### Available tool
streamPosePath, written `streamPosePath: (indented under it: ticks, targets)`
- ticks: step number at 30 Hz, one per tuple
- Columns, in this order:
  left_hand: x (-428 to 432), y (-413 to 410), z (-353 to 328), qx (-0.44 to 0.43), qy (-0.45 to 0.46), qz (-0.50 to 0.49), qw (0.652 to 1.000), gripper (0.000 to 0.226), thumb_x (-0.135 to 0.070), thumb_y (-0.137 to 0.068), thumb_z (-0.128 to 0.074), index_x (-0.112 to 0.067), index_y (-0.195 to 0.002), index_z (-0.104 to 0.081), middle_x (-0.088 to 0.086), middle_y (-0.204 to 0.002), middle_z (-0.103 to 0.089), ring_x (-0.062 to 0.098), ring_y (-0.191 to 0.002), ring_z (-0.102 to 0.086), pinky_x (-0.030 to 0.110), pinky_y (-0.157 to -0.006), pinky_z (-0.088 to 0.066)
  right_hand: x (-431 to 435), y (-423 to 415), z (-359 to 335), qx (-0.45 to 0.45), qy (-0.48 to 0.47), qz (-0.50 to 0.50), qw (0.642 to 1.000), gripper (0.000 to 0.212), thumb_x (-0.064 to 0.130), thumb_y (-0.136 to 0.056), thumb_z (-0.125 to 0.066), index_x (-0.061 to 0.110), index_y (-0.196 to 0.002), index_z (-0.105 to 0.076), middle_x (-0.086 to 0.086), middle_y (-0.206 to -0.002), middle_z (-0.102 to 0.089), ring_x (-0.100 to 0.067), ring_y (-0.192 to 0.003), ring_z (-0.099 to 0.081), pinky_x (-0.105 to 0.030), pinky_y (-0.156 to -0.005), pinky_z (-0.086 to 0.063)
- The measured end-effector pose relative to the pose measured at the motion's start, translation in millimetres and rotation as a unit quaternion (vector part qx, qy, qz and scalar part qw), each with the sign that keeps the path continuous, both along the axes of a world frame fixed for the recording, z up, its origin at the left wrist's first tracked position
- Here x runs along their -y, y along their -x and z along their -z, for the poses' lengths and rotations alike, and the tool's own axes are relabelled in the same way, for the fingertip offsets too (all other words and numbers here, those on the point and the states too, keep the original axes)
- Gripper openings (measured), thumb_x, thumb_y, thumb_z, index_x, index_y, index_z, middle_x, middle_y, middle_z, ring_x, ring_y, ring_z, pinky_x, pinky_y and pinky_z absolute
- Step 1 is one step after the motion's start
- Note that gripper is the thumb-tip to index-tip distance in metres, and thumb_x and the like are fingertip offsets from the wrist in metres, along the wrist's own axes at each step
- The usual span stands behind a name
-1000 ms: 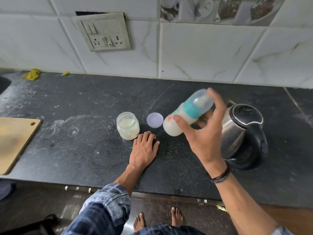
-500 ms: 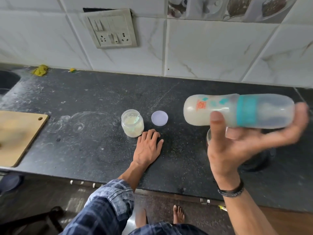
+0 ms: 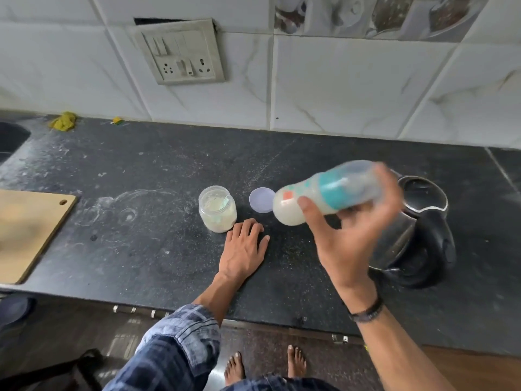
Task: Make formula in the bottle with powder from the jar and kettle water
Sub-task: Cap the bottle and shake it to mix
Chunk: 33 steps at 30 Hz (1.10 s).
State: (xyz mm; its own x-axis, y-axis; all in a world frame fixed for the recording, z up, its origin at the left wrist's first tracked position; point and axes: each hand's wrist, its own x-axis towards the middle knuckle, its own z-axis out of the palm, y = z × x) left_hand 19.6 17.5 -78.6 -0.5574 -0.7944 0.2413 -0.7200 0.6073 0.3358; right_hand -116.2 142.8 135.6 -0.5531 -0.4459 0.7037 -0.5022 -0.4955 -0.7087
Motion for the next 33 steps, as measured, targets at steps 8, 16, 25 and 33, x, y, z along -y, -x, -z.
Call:
streamPosePath:
  ticks: [8,16,25,33]
  targets:
    - [-0.5,-0.2,-2.1,0.003,-0.007,0.001,1.0,0.029,-0.044,-0.104,-0.05,-0.02,-0.119,-0.057,-0.001,-0.129,-0.054,0.024,-0.109,-0.05,0.04,-0.093,-0.043,3.6,-2.7,10.2,0.0,-0.1,-0.019,0.995,0.084,0.019,-0.082,-0.088,0.031,-0.144,-0.033,-0.002,-0.146,-0.048,-0.021,-0.129,-0.061,-0.055,-0.095,-0.061]
    - [-0.9,-0.6,-1.0,0.002,-0.007,-0.001,1.0,0.029,-0.044,-0.104,-0.049,-0.02,-0.12,-0.056,-0.001,-0.129,-0.054,0.023,-0.109,-0.05,0.041,-0.093,-0.045,7.8,7.6,2.9,-0.026,-0.063,0.025,0.997,0.08,0.012,-0.084,-0.086,0.019,-0.145,-0.035,-0.011,-0.147,-0.042,-0.018,-0.133,-0.056,-0.045,-0.102,-0.059]
    - [-0.1,-0.2,-2.7,0.014,-0.013,-0.002,1.0,0.031,-0.045,-0.105,-0.047,-0.02,-0.121,-0.057,0.0,-0.13,-0.053,0.024,-0.11,-0.05,0.041,-0.094,-0.044,8.4,6.7,2.7,-0.032,-0.016,0.034,0.999,0.081,0.012,-0.086,-0.084,0.022,-0.144,-0.028,-0.011,-0.154,-0.037,-0.022,-0.139,-0.05,-0.051,-0.107,-0.054]
    - [-1.6,-0.1,-0.8,0.003,-0.004,-0.003,1.0,0.028,-0.044,-0.104,-0.05,-0.02,-0.117,-0.056,0.0,-0.125,-0.054,0.025,-0.105,-0.05,0.041,-0.091,-0.044,9.9,11.5,4.6,-0.039,0.046,0.072,0.996,0.082,0.03,-0.09,-0.085,0.016,-0.144,-0.024,-0.019,-0.148,-0.036,-0.034,-0.133,-0.052,-0.044,-0.106,-0.055]
